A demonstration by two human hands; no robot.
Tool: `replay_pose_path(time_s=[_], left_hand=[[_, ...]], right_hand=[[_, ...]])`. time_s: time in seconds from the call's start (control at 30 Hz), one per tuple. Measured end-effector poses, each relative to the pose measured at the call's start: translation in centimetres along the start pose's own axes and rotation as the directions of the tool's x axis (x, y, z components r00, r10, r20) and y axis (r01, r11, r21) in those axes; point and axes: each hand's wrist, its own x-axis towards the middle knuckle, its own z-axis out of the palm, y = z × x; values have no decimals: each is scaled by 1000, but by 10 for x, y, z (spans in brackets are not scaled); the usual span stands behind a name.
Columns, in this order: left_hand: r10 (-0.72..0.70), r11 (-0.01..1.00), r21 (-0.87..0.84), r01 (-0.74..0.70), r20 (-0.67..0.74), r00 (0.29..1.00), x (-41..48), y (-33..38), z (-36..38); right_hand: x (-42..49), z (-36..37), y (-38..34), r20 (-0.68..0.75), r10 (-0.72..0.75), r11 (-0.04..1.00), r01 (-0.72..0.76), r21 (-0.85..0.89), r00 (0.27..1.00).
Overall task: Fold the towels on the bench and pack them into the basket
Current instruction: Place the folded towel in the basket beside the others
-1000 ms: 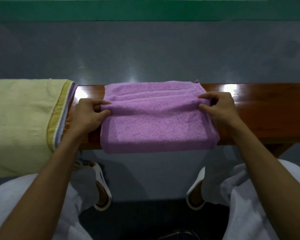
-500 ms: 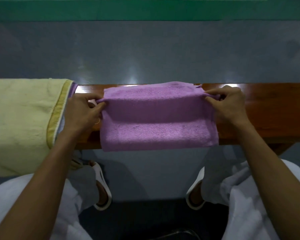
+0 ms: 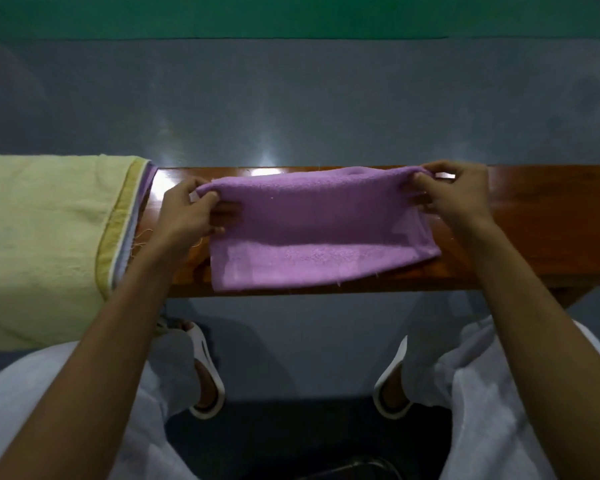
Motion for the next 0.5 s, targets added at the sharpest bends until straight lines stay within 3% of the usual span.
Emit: replay_pose_path(time_s=[0.1,0.2,0.3,0.4,0.5], left_hand=[[55,981,-184,-63,-46,997,9,6,2],[163,887,-421,-187,-93,982,14,23,-3],[241,831,-501,-241,-67,968,11,31,-13],[211,877,-436,-202,-29,977,3,25,-22],[46,962,-272,-32,45,998,-7,13,-25]], right_hand=[[6,5,-10,-4,12,980,-11,199,1000],[10,2,-29,8,-69,901,59,430,998],[6,-5,-40,49,-171,822,116,558,984],[-3,-16,-37,139,-164,825,59,562,977],[-14,-23,-21,260,-46,950,-39,311,964]])
